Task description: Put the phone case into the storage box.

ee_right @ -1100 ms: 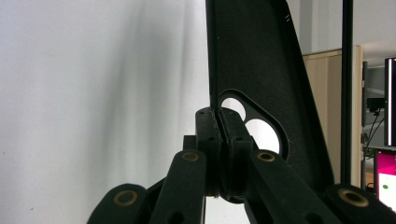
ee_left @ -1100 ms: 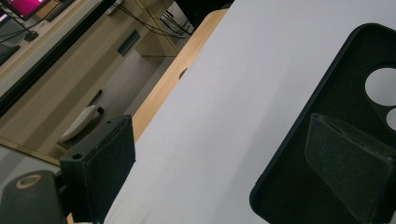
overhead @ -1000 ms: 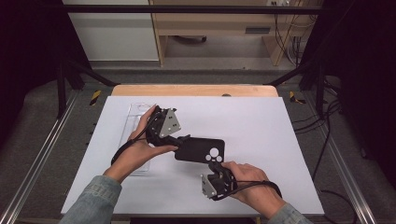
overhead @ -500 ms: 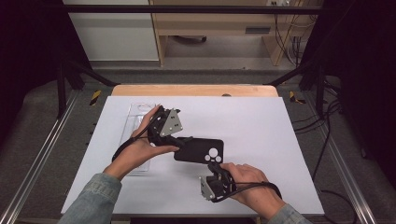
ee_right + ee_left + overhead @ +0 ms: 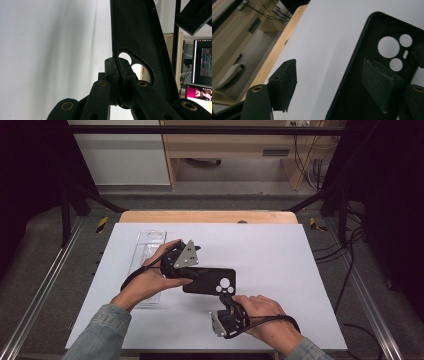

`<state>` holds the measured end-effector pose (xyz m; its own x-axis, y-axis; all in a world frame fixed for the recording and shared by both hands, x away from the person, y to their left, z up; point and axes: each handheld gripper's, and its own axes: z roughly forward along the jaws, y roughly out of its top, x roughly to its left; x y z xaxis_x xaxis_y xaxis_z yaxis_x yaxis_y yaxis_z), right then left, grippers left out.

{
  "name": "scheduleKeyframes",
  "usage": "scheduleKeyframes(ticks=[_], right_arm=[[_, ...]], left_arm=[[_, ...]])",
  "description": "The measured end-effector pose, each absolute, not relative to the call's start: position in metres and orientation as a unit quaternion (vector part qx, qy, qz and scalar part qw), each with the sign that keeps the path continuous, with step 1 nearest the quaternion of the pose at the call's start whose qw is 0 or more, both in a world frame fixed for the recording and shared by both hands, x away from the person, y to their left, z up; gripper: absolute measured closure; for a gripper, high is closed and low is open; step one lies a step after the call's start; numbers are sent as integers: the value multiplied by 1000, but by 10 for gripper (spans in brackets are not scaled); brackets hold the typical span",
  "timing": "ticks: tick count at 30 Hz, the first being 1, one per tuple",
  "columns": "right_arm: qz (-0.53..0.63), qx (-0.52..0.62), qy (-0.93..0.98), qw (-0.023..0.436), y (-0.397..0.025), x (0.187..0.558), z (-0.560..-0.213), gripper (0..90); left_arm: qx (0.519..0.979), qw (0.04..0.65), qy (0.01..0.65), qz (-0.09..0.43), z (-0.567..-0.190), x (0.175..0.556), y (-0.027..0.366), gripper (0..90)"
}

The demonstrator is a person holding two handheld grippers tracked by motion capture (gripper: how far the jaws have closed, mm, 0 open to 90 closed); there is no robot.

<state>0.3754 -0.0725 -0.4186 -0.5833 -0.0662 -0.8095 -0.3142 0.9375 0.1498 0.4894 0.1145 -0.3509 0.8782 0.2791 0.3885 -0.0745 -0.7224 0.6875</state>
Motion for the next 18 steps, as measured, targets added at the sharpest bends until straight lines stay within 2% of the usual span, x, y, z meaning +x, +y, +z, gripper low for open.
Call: scheduleKeyframes(ticks=[3, 5, 6, 8, 11, 18], right_arm=[[136, -104, 880, 443, -71, 374, -418, 876], [137, -104, 880, 443, -71, 373, -418, 876], [137, -106, 879, 444, -70, 373, -417, 876], [137, -107, 879, 444, -70, 373, -416, 876], [136, -112, 877, 447, -69, 373, -415, 876], [135, -118, 875, 449, -67, 373, -414, 876]], left_arm=[[900, 363, 48, 237, -352, 489, 115, 342], [901, 361, 50, 236, -352, 489, 115, 350], [902, 358, 50, 237, -352, 490, 116, 424], [902, 358, 51, 236, -352, 490, 116, 442], [906, 352, 52, 232, -352, 490, 117, 524], [913, 339, 47, 224, -353, 490, 118, 600]])
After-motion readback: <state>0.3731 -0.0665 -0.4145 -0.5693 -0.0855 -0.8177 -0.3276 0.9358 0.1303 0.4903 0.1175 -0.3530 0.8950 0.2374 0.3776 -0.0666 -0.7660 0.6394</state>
